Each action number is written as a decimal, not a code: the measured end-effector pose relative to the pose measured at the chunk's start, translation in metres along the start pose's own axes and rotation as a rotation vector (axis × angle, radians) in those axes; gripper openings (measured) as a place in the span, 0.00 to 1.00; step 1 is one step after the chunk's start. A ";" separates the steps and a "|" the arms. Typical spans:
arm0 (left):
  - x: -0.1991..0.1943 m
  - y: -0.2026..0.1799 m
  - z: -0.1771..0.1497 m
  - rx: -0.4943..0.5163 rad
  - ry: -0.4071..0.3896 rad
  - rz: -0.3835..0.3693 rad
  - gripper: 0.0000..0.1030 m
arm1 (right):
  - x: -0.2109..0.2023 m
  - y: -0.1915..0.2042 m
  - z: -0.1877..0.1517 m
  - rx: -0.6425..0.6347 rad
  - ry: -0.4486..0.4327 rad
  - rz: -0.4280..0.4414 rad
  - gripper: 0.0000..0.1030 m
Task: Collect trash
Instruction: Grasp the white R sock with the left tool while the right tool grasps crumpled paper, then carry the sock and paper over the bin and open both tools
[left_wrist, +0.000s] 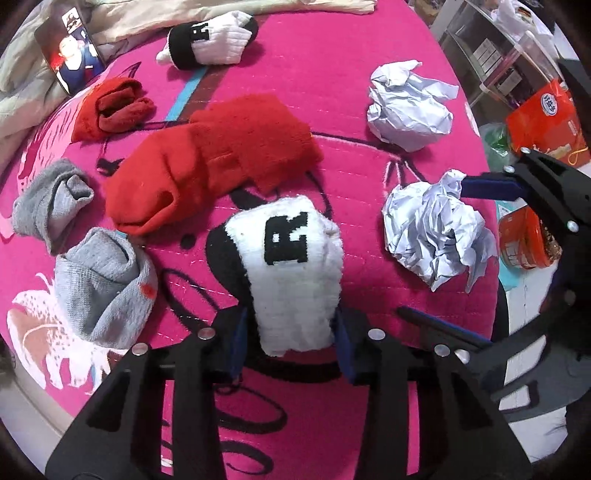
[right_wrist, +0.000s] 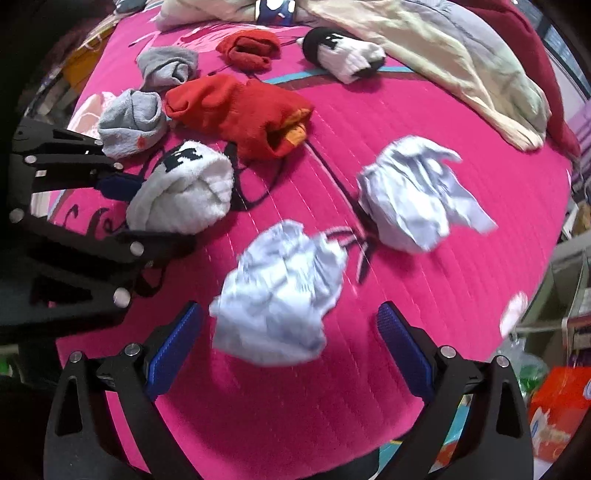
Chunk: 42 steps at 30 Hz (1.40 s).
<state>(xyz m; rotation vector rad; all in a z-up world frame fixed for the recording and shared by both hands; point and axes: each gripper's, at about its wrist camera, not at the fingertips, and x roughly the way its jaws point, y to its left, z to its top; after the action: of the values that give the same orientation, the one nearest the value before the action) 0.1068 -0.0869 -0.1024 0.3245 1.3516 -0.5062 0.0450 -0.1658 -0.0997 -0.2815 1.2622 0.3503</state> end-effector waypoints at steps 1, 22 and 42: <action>-0.002 0.000 -0.003 -0.001 0.000 -0.004 0.38 | 0.004 0.001 0.003 -0.011 0.003 0.002 0.87; -0.038 -0.053 -0.036 0.076 -0.016 0.044 0.38 | -0.051 -0.012 -0.049 0.117 -0.063 0.003 0.44; -0.028 -0.177 0.007 0.304 -0.021 0.040 0.38 | -0.097 -0.106 -0.156 0.418 -0.106 -0.078 0.44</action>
<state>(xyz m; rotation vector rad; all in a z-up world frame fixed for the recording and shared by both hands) 0.0162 -0.2363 -0.0619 0.5923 1.2450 -0.6818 -0.0741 -0.3339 -0.0488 0.0454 1.1849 0.0293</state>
